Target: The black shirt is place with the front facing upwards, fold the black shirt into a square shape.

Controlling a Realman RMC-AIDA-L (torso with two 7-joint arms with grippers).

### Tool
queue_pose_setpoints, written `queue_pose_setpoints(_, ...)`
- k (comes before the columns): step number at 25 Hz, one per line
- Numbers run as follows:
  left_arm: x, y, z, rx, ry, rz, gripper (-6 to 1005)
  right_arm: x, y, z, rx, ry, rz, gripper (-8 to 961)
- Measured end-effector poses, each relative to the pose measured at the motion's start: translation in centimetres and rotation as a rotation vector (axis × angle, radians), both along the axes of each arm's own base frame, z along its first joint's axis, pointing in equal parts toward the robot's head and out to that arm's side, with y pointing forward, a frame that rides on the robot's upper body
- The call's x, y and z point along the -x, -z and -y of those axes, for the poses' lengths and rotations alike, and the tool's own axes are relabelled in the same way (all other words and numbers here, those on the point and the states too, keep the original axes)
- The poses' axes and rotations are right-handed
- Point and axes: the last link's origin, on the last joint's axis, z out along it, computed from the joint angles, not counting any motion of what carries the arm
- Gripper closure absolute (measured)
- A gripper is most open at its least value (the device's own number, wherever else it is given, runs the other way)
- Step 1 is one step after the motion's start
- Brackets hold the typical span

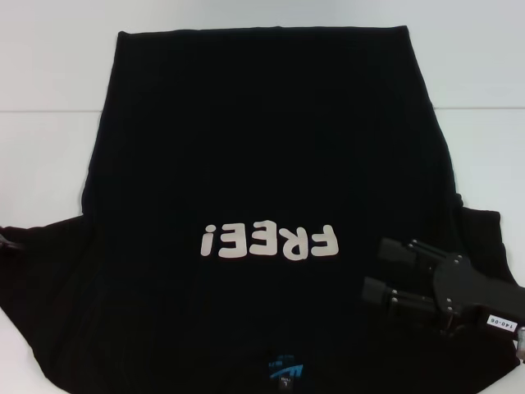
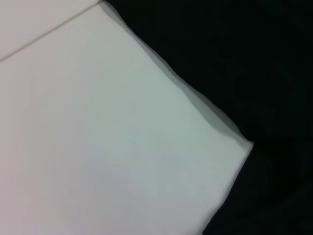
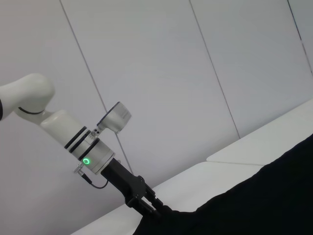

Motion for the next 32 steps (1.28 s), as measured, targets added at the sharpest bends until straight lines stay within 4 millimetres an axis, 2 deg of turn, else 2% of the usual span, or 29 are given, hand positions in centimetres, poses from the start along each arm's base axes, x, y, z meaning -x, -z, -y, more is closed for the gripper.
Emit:
queue_pose_setpoints(9, -0.2, 0.2, 0.0, 0.022, 0.009, -0.011, 583, -0.2, -0.1, 0.2, -0.008, 0.009, -0.008, 57)
queue_pose_setpoints(15, -0.3, 0.3, 0.0, 0.032, 0.017, -0.016, 814, -0.2, -0.1, 0.2, -0.011, 0.011, -0.009, 57)
queue_pose_setpoints(20, -0.4, 0.3, 0.0, 0.038, 0.023, -0.021, 918, -0.3, -0.1, 0.3, -0.011, 0.013, -0.009, 57)
queue_pose_setpoints(32, -1.3, -2.3, 0.5, -0.031, 0.027, 0.014, 943, -0.2, -0.3, 0.1, -0.029, 0.007, -0.011, 57)
